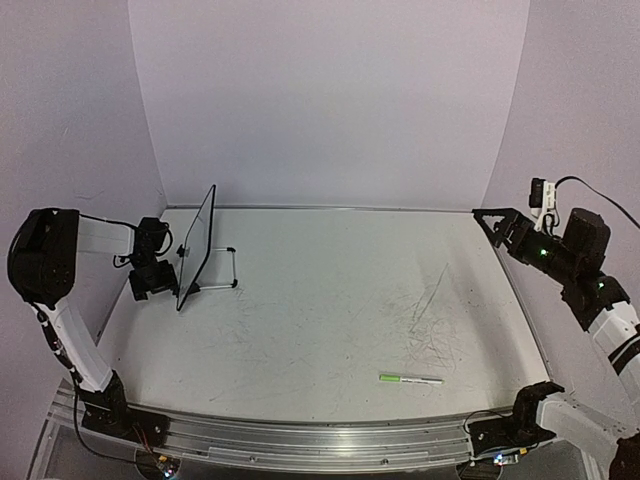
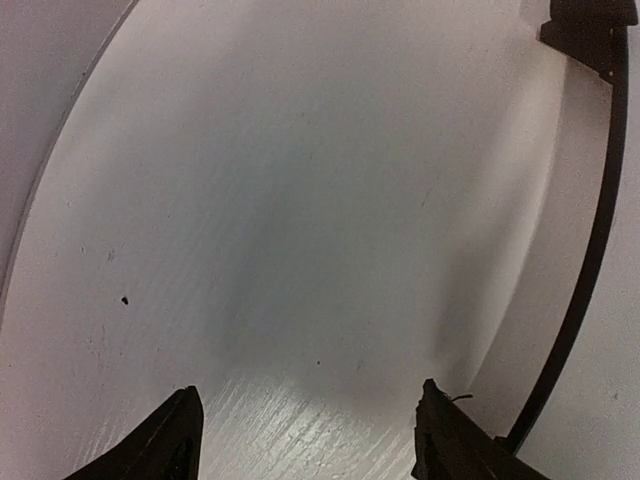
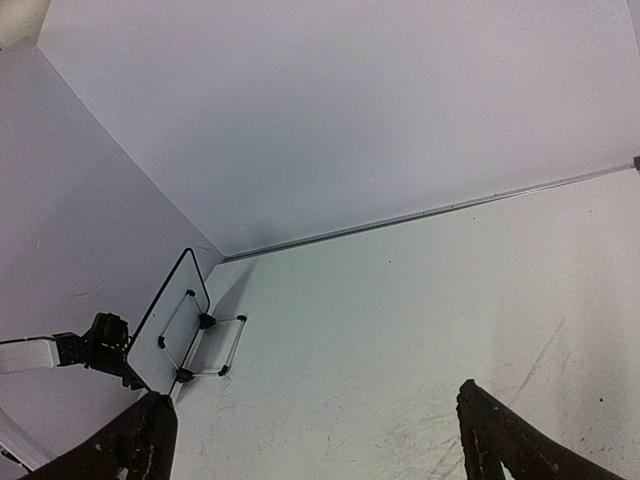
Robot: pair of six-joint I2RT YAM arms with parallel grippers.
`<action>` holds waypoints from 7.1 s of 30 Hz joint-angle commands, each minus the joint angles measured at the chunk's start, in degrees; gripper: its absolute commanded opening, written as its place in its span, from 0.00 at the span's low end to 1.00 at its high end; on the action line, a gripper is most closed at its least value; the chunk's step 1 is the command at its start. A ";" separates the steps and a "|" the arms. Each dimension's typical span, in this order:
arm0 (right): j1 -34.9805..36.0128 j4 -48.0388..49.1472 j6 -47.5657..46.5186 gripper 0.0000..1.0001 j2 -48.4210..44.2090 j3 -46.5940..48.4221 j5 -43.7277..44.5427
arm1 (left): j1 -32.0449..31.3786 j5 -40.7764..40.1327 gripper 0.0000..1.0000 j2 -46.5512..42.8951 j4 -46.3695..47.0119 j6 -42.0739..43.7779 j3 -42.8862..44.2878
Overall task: Write a sentence on the whiteboard
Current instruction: Move the whiteboard to the corner of the board, then move the whiteboard to the center of the board.
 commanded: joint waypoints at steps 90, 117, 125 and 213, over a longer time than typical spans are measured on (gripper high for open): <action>44.78 2.27 4.45 0.98 40.02 19.66 41.05 | -30.42 11.48 0.36 6.08 17.64 -9.84 2.57; 51.11 -0.67 13.81 0.78 84.32 57.42 31.43 | -31.16 3.61 0.83 -29.70 10.16 -4.48 -12.34; 52.56 -4.74 18.06 0.63 93.86 66.87 38.19 | -31.10 5.48 0.93 -44.04 1.82 -2.11 -9.34; 51.98 16.75 11.06 0.40 47.81 -2.81 57.76 | -31.11 5.87 0.97 -51.80 3.11 -15.15 -15.35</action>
